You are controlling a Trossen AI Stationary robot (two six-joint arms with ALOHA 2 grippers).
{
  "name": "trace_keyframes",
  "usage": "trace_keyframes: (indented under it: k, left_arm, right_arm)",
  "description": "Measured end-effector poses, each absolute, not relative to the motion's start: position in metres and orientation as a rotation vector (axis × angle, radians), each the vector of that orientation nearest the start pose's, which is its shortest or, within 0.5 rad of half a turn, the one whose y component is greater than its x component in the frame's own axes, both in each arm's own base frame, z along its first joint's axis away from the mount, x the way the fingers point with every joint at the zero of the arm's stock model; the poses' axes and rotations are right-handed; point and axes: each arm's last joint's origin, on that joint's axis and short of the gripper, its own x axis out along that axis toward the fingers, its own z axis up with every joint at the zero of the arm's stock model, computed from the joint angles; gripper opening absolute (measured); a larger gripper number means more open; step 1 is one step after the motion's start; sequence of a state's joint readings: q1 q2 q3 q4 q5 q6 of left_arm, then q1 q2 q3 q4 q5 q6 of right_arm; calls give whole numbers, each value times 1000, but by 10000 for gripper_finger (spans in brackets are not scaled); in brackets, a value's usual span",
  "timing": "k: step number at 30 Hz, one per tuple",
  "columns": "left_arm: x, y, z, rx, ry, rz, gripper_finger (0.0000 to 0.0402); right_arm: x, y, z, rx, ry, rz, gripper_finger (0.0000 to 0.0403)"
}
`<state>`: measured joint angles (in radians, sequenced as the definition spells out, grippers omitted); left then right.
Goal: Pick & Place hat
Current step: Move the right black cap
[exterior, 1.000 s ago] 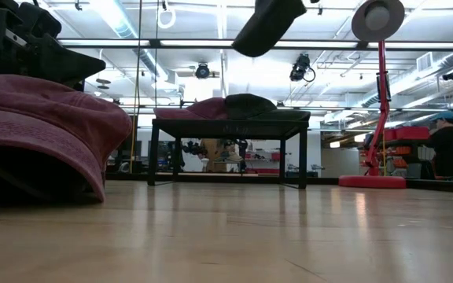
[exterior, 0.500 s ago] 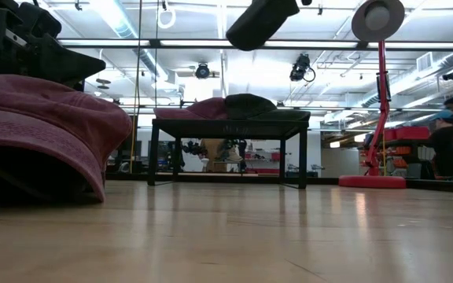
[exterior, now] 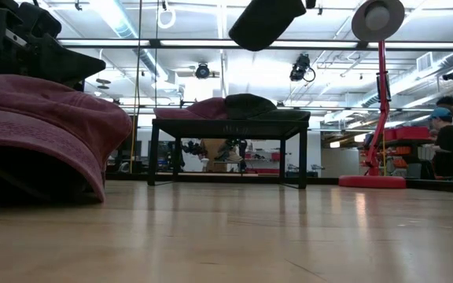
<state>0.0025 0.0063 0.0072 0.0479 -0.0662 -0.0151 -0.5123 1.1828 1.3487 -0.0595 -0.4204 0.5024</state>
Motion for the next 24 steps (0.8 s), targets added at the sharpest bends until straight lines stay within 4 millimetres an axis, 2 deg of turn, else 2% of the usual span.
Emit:
trace_keyframes:
  k: [6, 10, 17, 24]
  left_arm:
    - [97, 2, 170, -17, -49, 69, 21]
    - [97, 2, 170, -17, -49, 68, 21]
    - [97, 2, 170, -17, -49, 68, 21]
    - [97, 2, 170, -17, -49, 68, 21]
  right_arm:
    - [219, -113, 460, 490, -188, -215, 32]
    - [221, -114, 460, 490, -205, -249, 32]
    - [223, -112, 462, 475, -201, -155, 32]
    - [223, -108, 461, 442, -140, 14, 32]
